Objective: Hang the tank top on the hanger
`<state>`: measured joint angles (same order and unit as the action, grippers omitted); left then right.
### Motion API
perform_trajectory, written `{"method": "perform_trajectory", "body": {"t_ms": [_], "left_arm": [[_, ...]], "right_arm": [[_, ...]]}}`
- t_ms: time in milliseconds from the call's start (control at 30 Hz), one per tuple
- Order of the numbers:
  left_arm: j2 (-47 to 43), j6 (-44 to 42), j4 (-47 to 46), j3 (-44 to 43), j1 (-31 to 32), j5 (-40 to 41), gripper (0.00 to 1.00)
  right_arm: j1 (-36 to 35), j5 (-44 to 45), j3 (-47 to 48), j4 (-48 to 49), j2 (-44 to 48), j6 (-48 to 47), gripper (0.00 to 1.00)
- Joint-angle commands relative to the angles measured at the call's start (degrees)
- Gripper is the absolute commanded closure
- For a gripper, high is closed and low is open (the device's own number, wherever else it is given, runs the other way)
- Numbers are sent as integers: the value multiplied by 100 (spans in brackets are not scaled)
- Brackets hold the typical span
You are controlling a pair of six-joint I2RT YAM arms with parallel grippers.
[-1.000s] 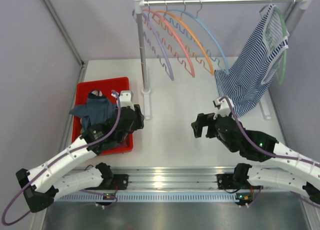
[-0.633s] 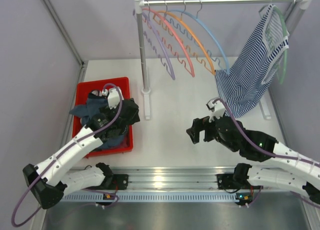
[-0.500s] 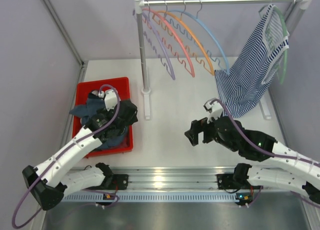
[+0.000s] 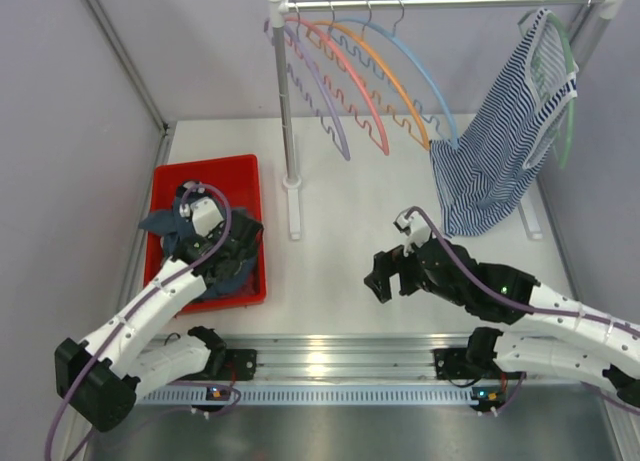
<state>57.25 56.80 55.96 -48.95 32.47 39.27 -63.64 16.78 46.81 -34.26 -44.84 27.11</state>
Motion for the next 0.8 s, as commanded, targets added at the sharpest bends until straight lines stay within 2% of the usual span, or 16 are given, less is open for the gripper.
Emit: {"method": "perform_trajectory", "body": {"t_ms": [0,67,233,333,367,400,500,533,633,767], "left_arm": [[5,199,-165,140,-135,397,7],[49,253,-217,280,-188,564,5],[146,517,-288,500,-215,793,7],[207,491,-446,623,-223,785,18],[242,482,-490,649,-232,793,22],[295,508,-490,667,-223,793,36],[278,508,-542,711,-223,758,58],[243,447,-560,685,-223,662,77],[6,105,-578,422,-223,530,100],[-197,-493,-438,-201,-223,83,100]], "right_arm": [[-52,-95,30,323,-68,-22,0],[-52,-104,13,323,-130,-13,0],[-52,-122,-22,429,-192,-31,0],[-52,-113,-49,446,-253,-39,0],[-52,-104,-92,481,-262,-22,0],[-52,-104,-93,490,-262,-22,0],[-52,-131,-119,517,-315,4,0],[-52,-131,-110,499,-332,4,0],[-52,-104,-67,429,-341,-4,0],[-52,-34,39,376,-341,-48,0]]}}
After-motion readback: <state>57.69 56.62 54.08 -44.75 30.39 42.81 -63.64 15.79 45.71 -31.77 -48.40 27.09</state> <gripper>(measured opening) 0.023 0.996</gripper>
